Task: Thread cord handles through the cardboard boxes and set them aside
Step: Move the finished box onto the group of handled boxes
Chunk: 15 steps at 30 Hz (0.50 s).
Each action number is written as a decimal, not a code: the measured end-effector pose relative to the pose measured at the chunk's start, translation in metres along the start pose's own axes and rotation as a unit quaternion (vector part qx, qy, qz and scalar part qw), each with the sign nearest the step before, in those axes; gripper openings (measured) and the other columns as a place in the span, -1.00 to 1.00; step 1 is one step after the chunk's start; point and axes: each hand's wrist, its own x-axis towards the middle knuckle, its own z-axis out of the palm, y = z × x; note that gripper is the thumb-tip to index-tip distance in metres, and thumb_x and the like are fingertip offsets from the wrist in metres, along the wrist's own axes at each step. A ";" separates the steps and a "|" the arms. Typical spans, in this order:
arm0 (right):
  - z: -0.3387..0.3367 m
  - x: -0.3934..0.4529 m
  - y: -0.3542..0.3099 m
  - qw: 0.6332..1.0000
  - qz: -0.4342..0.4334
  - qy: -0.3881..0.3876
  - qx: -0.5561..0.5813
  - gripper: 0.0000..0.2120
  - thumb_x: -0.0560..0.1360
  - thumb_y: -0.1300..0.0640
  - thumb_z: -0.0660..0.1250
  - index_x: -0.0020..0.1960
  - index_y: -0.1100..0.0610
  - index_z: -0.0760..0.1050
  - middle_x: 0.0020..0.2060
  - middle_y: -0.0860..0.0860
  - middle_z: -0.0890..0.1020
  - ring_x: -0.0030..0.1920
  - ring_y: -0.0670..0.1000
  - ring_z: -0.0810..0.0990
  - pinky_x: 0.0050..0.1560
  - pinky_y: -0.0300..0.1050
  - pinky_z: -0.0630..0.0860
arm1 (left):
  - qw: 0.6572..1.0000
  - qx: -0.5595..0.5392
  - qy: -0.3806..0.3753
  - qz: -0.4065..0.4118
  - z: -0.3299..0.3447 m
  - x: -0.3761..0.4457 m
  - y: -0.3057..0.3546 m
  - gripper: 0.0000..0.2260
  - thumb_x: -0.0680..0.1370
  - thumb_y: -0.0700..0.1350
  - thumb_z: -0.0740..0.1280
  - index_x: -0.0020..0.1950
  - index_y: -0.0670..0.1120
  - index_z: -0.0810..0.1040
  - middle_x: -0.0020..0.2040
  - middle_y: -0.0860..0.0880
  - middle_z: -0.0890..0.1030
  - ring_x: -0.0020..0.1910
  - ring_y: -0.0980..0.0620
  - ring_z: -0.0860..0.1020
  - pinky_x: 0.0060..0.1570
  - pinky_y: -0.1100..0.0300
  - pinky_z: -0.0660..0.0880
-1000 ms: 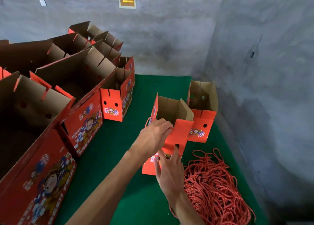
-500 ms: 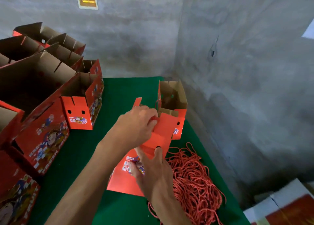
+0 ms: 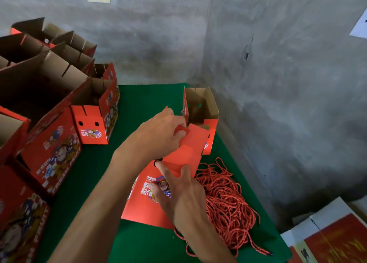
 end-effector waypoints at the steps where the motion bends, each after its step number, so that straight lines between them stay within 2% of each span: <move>1: -0.002 -0.003 -0.001 1.000 -0.001 -0.003 0.000 -0.49 0.52 -0.36 0.25 0.45 -0.35 0.34 -0.15 0.00 0.40 -0.39 0.12 0.54 -0.34 -0.04 0.51 | 1.000 -0.002 -0.003 0.000 0.000 -0.002 0.000 -0.85 0.66 -0.02 0.27 0.14 0.01 0.60 0.05 -0.04 0.40 0.06 -0.09 0.49 0.16 -0.11 0.47; 11: -0.028 -0.023 0.004 0.999 0.011 0.007 -0.042 -0.51 0.52 -0.34 0.25 0.43 -0.34 0.37 -0.19 -0.02 0.35 -0.44 0.08 0.51 -0.40 -0.11 0.43 | 0.999 -0.027 0.005 0.040 0.002 -0.011 0.023 -0.87 0.66 -0.05 0.28 0.12 -0.01 0.60 0.03 -0.05 0.39 0.03 -0.09 0.47 0.16 -0.10 0.46; 15: -0.032 -0.018 0.023 0.998 0.033 -0.008 -0.050 -0.53 0.53 -0.27 0.29 0.42 -0.35 0.32 -0.10 -0.01 0.33 -0.31 0.12 0.55 -0.27 -0.04 0.50 | 0.996 -0.051 0.039 0.070 0.010 -0.004 0.029 -0.89 0.65 -0.07 0.30 0.08 -0.04 0.60 -0.02 -0.01 0.39 -0.04 -0.01 0.46 0.07 0.01 0.44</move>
